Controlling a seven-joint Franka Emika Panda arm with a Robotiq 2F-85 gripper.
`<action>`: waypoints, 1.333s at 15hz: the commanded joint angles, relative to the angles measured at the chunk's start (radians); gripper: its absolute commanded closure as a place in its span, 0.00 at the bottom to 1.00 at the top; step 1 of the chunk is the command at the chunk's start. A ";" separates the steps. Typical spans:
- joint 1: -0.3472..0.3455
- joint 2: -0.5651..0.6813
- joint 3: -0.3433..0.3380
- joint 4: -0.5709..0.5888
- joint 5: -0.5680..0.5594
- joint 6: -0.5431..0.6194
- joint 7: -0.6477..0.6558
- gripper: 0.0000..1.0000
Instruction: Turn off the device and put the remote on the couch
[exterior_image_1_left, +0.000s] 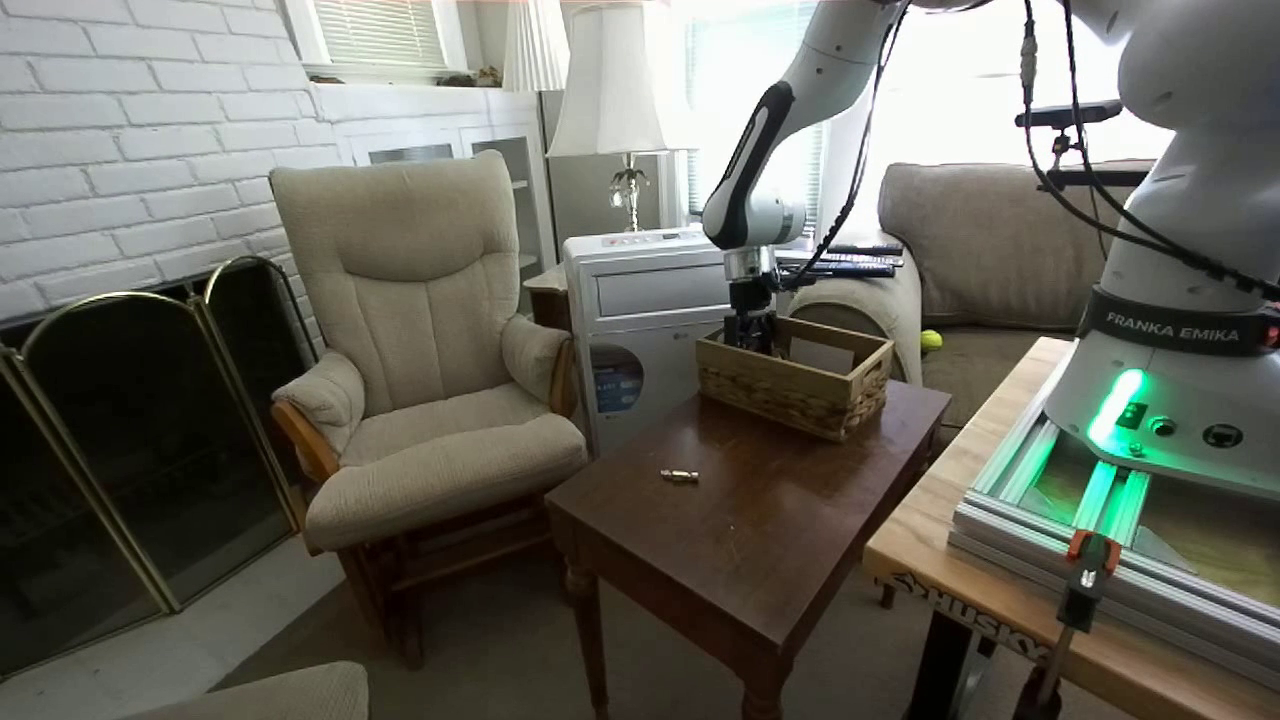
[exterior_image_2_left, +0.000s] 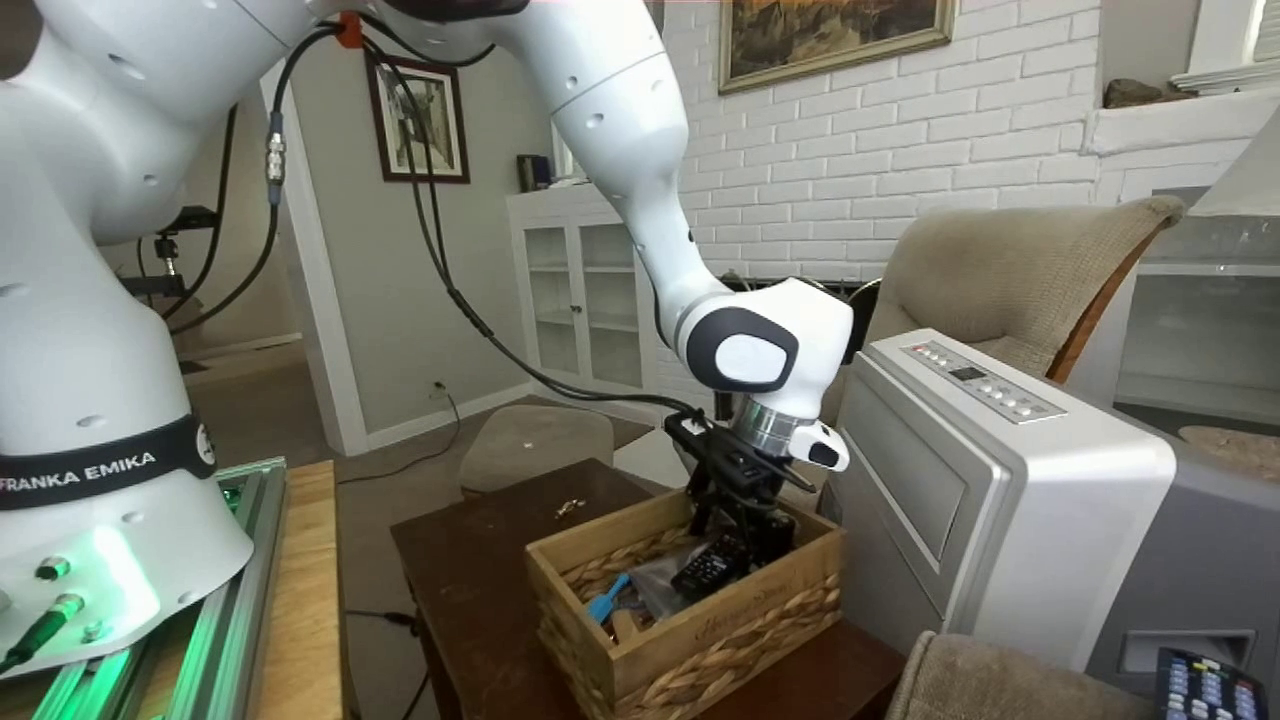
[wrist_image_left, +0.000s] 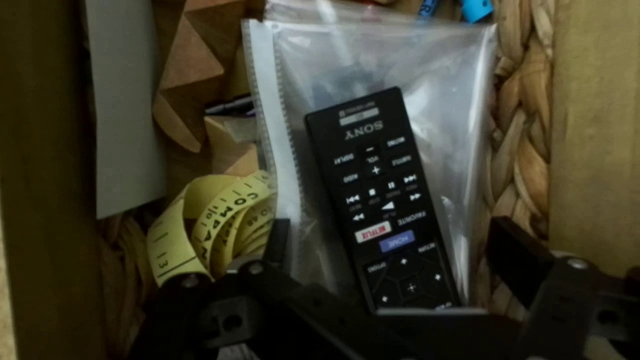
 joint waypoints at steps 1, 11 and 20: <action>-0.005 0.005 0.005 0.028 0.022 -0.040 0.009 0.00; 0.015 0.012 -0.003 0.028 0.014 -0.027 0.022 0.29; 0.025 0.016 -0.008 0.026 0.009 -0.014 0.034 0.28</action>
